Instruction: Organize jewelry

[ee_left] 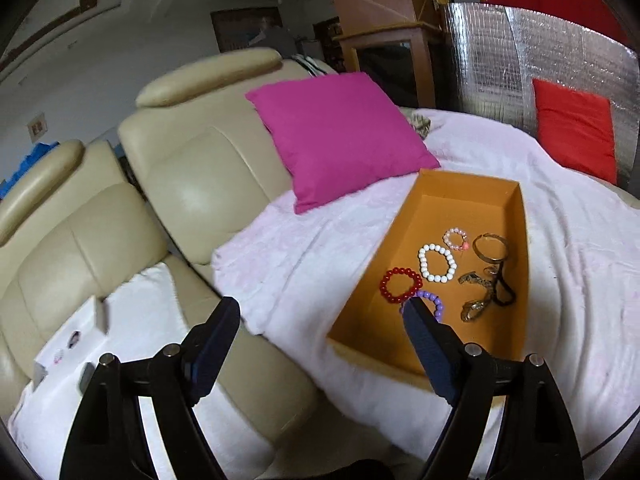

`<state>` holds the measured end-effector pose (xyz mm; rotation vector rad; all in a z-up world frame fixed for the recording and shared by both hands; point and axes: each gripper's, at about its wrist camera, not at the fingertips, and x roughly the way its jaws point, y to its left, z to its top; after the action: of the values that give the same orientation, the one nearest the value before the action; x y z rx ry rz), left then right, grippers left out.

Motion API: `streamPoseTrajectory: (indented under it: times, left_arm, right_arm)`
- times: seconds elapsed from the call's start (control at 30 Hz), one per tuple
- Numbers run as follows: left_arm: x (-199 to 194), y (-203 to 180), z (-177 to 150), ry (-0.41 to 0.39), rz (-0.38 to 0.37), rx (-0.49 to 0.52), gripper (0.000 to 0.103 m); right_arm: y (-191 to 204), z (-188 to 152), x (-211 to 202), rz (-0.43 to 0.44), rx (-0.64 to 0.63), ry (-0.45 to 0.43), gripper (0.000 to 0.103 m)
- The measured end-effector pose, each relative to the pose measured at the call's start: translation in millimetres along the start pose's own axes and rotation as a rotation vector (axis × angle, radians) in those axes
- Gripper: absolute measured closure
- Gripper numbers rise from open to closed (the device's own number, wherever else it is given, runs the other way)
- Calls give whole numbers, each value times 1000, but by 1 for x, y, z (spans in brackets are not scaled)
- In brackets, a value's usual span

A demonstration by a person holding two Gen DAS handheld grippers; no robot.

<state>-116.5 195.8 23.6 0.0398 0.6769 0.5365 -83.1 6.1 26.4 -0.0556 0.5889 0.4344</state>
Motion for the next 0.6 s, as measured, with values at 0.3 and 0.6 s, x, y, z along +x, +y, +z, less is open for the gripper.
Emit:
streamPoseTrajectory:
  times: [0.3, 0.6]
  left_arm:
    - [-96, 24, -5, -111, 38, 6, 16]
    - [-162, 44, -9, -165, -27, -10, 15]
  right_arm:
    - [8, -20, -88, -10, 55, -64, 33]
    - [24, -40, -154, -2, 56, -93, 32]
